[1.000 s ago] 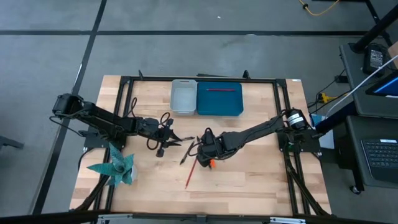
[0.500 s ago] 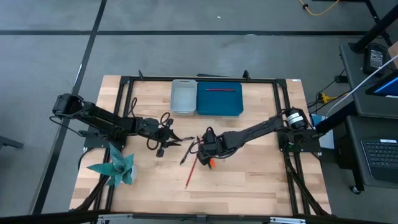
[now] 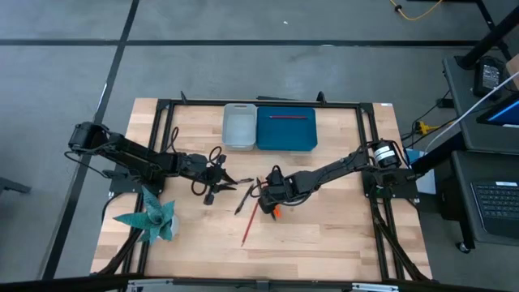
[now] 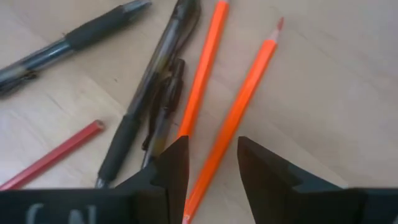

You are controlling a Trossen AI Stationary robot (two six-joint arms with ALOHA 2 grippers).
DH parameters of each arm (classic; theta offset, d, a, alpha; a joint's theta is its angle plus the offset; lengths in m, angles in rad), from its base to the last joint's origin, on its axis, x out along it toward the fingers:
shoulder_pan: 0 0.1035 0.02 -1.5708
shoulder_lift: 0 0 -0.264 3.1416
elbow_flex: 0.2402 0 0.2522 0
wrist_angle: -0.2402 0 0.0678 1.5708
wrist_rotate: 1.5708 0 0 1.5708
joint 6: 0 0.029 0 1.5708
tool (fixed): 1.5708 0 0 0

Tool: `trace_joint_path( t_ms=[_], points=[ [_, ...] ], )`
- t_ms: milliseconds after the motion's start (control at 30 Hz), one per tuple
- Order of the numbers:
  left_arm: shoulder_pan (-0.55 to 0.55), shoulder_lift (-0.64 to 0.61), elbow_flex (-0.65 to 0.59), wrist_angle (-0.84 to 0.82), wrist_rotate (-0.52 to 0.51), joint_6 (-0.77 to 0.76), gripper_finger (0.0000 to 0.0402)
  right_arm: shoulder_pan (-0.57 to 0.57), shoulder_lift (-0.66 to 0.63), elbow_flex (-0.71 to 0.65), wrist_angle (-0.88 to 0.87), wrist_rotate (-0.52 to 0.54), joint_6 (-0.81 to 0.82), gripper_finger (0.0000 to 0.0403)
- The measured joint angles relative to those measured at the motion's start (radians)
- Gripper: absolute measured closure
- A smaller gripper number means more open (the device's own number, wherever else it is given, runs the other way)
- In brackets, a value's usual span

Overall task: Sort pens & pencils
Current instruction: Put the right orange pencil into the blue bin

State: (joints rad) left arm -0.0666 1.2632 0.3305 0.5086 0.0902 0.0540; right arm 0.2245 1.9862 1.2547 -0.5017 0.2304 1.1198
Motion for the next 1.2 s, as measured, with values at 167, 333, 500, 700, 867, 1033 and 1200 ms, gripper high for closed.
trace_joint_path(
  t_ms=[167,333,500,700,867,1033,1200],
  points=[
    [0.0,0.0,0.0,0.0,0.0,0.0,0.0319,0.0,0.013,-0.002,0.005,-0.023,-0.002,0.0265],
    [0.0,0.0,0.0,0.0,0.0,0.0,0.0319,-0.003,0.046,0.003,-0.007,-0.058,-0.003,0.0265],
    [0.0,0.0,0.0,0.0,0.0,0.0,0.0319,-0.015,0.053,0.006,-0.035,-0.085,-0.003,0.0265],
    [0.0,0.0,0.0,0.0,0.0,0.0,0.0319,-0.049,0.056,0.035,-0.081,-0.169,-0.036,0.0265],
    [0.0,0.0,0.0,0.0,0.0,0.0,0.0319,-0.067,0.06,0.05,-0.104,-0.184,-0.07,0.0265],
    [0.0,0.0,0.0,0.0,0.0,0.0,0.0319,-0.069,0.063,0.051,-0.112,-0.178,-0.077,0.0265],
    [0.0,0.0,0.0,0.0,0.0,0.0,0.0319,-0.068,0.064,0.051,-0.114,-0.172,-0.078,0.0271]
  ],
)
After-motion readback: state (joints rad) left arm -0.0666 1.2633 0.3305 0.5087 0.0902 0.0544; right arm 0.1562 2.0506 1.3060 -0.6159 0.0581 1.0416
